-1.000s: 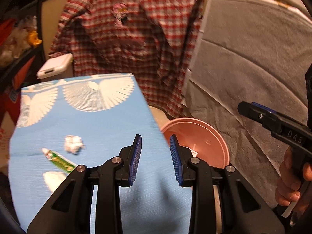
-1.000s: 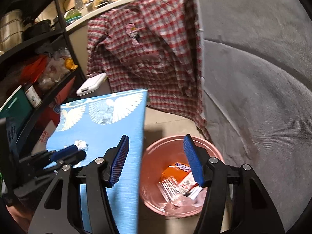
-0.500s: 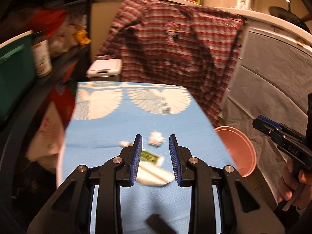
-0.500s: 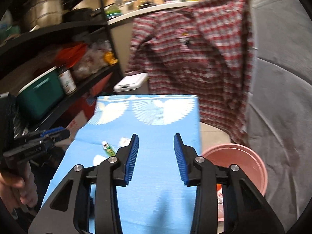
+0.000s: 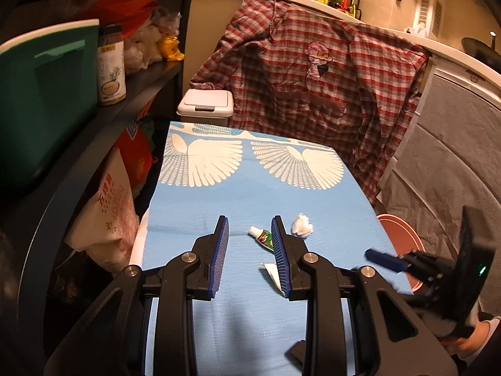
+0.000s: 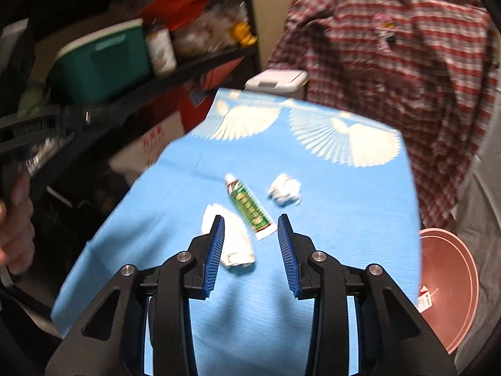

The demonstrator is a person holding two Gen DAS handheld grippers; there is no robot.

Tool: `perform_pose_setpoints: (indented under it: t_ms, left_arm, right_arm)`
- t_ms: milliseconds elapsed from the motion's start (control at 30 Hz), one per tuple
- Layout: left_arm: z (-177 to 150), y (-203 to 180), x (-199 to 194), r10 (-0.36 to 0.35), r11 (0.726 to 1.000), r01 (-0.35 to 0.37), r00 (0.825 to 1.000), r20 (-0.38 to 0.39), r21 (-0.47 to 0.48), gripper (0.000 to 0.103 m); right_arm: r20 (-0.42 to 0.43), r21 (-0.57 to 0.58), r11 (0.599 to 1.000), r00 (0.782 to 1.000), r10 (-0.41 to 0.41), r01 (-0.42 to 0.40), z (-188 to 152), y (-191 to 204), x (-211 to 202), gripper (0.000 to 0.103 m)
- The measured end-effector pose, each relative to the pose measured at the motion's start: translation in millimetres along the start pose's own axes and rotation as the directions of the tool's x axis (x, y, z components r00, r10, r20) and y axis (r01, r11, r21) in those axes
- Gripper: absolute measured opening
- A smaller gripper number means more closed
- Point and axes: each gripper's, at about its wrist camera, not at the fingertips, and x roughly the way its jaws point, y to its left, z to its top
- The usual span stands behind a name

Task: Collect trash
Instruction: 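Lower the right gripper onto the white folded paper and grasp it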

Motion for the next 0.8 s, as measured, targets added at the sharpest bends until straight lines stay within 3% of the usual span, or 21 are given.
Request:
perform_pose_setpoints:
  t_ms: [500, 733, 800]
  left_arm:
    - [0.3, 16.1, 41.6, 0.016, 1.0, -0.017, 0.998, -0.069, -0.016, 0.029]
    - [-0.4, 14.6, 57.0, 0.009, 1.0, -0.011, 0.995, -0.095, -0.021, 0.029]
    - [-1.6, 15.5, 63.0, -0.002, 0.999, -0.002, 0.994, -0.108, -0.038, 0.029]
  right_arm:
    - [-0.13, -0.054, 0.997, 0.991, 0.044, -0.051, -6.7, 10.7, 55.2, 0.045]
    - [-0.138, -0.07, 0.995, 0.989, 0.058, -0.068, -9.3, 7.8, 55.4, 0.015]
    - [-0.124, -0.069, 0.995, 0.99, 0.062, -0.071, -7.0, 6.0, 48.2, 0.014]
